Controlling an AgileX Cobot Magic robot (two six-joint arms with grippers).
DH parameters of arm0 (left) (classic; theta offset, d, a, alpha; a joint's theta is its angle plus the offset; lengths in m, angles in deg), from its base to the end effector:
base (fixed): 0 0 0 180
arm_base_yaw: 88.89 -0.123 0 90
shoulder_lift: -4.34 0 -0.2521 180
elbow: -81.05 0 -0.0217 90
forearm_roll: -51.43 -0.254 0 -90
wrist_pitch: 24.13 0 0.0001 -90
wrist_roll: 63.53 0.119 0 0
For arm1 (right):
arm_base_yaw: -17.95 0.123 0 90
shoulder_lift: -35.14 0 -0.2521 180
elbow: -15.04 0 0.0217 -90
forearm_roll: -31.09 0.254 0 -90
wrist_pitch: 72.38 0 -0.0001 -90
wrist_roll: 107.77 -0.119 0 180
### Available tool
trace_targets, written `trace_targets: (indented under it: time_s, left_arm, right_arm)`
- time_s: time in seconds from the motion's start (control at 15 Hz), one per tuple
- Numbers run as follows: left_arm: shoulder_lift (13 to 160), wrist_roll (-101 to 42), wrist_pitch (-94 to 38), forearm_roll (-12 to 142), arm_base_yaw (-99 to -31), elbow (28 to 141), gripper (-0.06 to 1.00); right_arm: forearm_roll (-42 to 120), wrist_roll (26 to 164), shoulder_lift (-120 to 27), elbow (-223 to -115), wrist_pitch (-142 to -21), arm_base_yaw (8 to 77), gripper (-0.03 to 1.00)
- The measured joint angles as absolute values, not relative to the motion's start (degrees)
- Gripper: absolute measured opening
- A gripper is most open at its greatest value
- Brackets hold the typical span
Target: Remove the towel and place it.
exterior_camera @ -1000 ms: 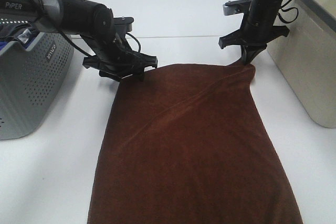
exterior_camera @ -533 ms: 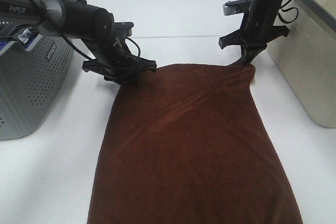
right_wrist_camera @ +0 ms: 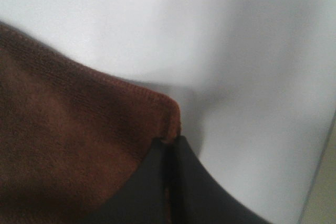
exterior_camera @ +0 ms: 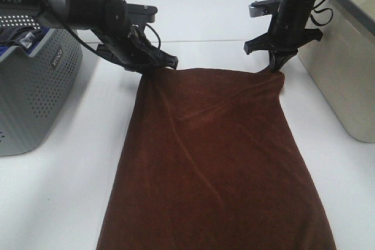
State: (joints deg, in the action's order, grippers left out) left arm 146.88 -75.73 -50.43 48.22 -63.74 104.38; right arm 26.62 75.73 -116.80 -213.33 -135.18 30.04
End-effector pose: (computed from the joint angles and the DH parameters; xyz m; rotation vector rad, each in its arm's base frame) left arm 0.4536 -0.2097 0.0732 0.3416 2.5284 -0.2047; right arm 0.4931 0.0972 0.0877 -0.4323 2.8655 -0.0805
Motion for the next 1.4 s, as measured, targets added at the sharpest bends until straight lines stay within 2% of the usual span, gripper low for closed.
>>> trace_targets:
  time_s: [0.27,0.6,0.67,0.73,0.93,1.0,1.2,1.4]
  left_arm:
    - [145.21,-68.69,-50.03,47.94,-60.24,104.55,0.04]
    - [145.27,-68.23,-60.34,49.43,-59.04,104.55,0.04]
    - [145.27,-68.52,-61.49,49.71,-59.04,104.55,0.07]
    - [145.27,-68.97,-61.83,49.94,-59.04,104.55,0.15]
    - [145.27,-70.18,-58.91,49.94,-59.04,104.55,0.56]
    - [145.27,-70.46,-57.25,49.94,-59.04,104.55,0.60]
    - [145.27,-73.56,-53.12,50.00,-59.95,104.55,0.62]
    - [145.79,-78.03,-55.36,53.09,-65.23,104.55,0.62]
  right_arm:
    - [26.62,75.90,-116.80,-213.33,-135.18,30.04,0.00]
    - [26.62,76.19,-116.80,-213.33,-135.18,30.04,0.00]
    - [26.62,76.24,-116.80,-213.33,-135.18,30.04,0.00]
    - [26.62,76.24,-116.80,-213.33,-135.18,30.04,0.00]
    - [26.62,76.24,-116.80,-213.33,-135.18,30.04,0.00]
    - [26.62,76.24,-116.80,-213.33,-135.18,30.04,0.00]
    - [26.74,76.24,-116.80,-213.33,-135.24,30.04,0.00]
    - [27.20,76.24,-116.80,-213.33,-135.24,30.04,0.00]
